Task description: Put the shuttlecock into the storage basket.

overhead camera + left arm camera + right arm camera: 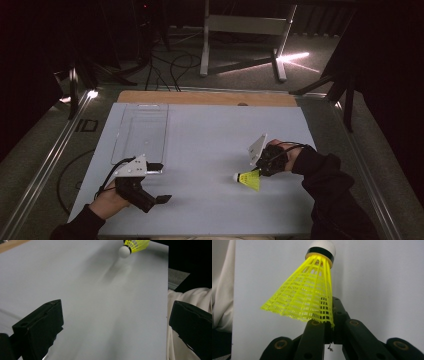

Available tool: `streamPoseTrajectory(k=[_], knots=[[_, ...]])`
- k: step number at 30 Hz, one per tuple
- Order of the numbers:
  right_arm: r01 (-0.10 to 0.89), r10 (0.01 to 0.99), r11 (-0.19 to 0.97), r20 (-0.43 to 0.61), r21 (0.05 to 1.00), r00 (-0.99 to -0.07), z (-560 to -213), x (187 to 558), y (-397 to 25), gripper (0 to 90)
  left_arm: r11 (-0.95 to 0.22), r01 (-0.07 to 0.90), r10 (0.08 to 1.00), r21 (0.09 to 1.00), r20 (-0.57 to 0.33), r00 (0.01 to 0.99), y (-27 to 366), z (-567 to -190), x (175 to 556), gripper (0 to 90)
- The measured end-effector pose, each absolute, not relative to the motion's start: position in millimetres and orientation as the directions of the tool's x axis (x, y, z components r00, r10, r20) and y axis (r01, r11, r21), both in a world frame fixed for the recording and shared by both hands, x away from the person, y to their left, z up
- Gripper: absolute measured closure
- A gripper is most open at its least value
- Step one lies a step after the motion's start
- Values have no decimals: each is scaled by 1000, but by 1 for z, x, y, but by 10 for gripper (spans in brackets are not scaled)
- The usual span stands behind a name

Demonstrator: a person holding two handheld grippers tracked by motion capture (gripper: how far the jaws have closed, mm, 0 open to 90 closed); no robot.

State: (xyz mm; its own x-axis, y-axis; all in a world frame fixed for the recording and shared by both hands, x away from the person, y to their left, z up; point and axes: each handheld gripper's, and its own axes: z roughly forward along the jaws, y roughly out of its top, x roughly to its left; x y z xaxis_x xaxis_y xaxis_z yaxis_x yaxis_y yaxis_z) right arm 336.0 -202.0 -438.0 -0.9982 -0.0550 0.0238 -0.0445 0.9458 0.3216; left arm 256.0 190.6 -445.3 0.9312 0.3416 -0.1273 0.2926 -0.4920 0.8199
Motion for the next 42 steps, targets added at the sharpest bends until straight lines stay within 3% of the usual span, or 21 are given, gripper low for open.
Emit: streamPoseTrajectory(k=[5,12,30,38,42], knots=[[-44,-57,944,30,326,-998,-436,334,-200,900,-570,295,320,767,-124,939,179,-424,269,2],[-58,-69,941,21,333,-997,-432,334,-197,900,-640,222,237,736,-87,968,152,-399,283,2],[-102,-109,929,0,355,-994,-427,334,-184,900,-753,81,44,653,-74,996,81,-393,307,3],[-119,-125,923,-7,365,-992,-426,334,-177,900,-783,19,-9,622,-41,999,55,-402,306,54],[-128,-134,917,-11,377,-991,-425,334,-174,900,-789,-2,-28,614,-32,999,45,-408,306,137]])
